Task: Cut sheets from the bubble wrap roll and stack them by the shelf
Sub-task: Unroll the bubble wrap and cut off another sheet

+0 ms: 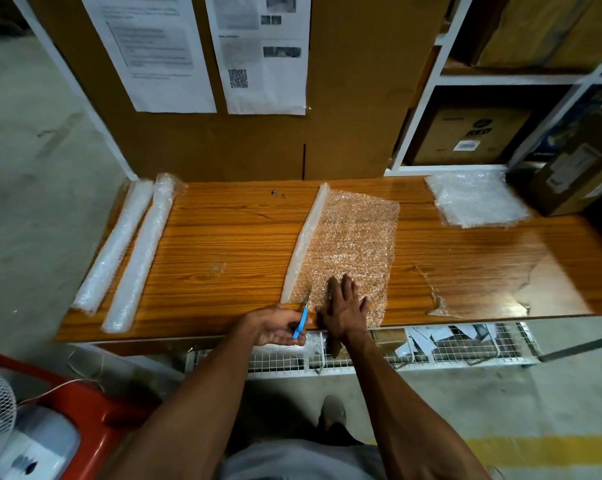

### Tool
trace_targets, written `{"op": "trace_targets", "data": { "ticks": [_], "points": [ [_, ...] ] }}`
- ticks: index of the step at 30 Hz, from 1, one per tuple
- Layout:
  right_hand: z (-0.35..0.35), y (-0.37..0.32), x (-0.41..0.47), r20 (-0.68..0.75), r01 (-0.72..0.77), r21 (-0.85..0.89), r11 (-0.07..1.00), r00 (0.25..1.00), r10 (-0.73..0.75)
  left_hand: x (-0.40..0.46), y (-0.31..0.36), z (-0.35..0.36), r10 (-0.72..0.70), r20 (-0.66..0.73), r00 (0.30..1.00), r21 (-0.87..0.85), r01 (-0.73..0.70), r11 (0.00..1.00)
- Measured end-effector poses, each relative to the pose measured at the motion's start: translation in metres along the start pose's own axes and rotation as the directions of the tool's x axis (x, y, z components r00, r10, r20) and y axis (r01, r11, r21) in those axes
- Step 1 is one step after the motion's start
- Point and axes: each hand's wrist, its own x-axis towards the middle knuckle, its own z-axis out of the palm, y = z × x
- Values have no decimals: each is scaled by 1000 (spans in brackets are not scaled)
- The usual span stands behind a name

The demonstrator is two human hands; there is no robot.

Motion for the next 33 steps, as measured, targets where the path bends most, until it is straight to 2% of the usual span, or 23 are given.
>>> {"op": "trace_targets", "data": {
  "ticks": [6,12,16,20,28,33],
  "points": [
    [-2,4,-1,31,-2,-33,999,1000,3,7,-7,2,18,-35,999,29,-17,999],
    [-1,5,4,-60,47,-11,999,997,-48,6,-5,0,14,12,1000,-16,-14,1000],
    [-2,8,9,-21,18,-69,997,1000,-19,2,5,-2,6,66,998,-18,-5,1000],
    [-6,10,11,-5,3,-105,994,1000,-3,2,11,-1,-25,62,998,-30,26,999],
    [-18,10,15,14,65,-114,991,998,-64,9,22,4,-20,45,999,0,20,1000],
    [-21,15,22,74,105,-135,985,993,-95,19,26,4,-14,5,1000,5,14,1000]
  ]
}}
